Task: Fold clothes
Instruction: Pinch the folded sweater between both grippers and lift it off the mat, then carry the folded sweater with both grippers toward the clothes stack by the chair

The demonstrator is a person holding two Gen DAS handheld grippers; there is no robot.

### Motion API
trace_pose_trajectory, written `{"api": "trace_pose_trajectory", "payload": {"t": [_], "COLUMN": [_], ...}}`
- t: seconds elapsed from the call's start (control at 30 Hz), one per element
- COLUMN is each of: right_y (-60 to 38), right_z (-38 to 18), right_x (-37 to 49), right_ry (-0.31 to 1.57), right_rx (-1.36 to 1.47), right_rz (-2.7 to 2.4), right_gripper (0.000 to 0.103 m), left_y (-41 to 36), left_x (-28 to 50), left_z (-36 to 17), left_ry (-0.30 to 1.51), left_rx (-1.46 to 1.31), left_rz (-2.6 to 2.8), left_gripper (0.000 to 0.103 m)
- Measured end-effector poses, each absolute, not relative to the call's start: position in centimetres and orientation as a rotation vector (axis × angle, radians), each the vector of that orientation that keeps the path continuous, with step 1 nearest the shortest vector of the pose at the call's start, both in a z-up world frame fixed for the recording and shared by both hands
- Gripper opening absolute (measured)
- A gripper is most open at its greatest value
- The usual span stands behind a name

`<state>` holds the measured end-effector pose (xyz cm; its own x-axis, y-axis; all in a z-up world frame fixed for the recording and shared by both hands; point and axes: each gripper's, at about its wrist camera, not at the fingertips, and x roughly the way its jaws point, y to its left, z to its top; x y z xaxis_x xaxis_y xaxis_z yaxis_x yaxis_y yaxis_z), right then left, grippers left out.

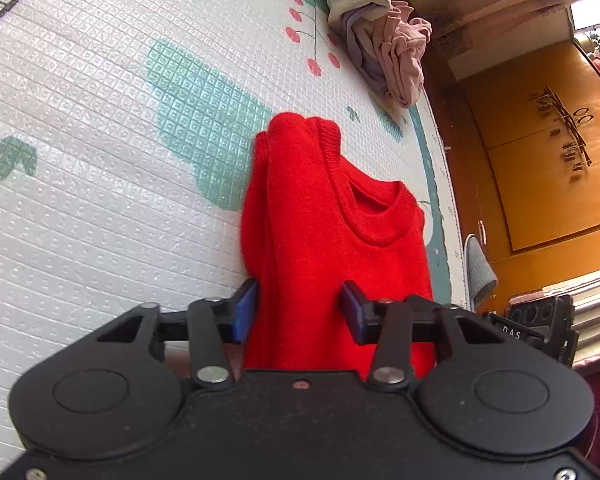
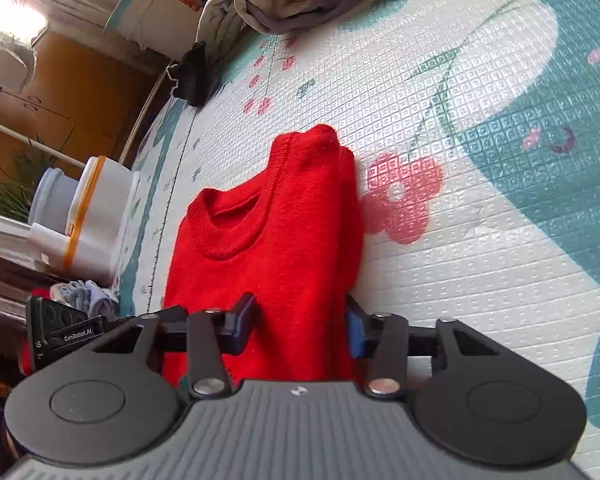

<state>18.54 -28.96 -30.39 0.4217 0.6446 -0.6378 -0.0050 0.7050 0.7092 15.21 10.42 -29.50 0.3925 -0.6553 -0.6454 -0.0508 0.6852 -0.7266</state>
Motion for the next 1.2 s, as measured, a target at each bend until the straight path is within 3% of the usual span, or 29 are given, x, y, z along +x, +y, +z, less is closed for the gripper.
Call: {"api": "trace_pose_trajectory", "payload": {"t": [0.17,0.6,0.9,1.2], "right_y": [-29.2,-24.0,-12.4,4.9], "right_z": [-30.2,-23.3,-12.7,-3.8], "right_x": [18.0,17.9,23.6,23.0], "right_ry": [1.072,1.087,1.005,0.872], "right_rx": [0.74,0.566,0.357,0.273], "right_rz": [0.447,0.66,0.925,1.272], "right_gripper": [0.028,0.027,0.026,0.026], "left_y": [11.1,17.1,25.5,36.7], "left_x": [13.9,6.0,2.0,-10.3], "left_z": [-29.6,-26.5,-18.5,-8.7], "left_ry": [1.109,0.963,0.6,0.223], "left_rx": [-0.813,-1.041,-1.12,-1.137], "left_rz": [-0.437,-0.381,-0.255,-0.028], "left_gripper": [0.025,0.024,0.024,0.024]}}
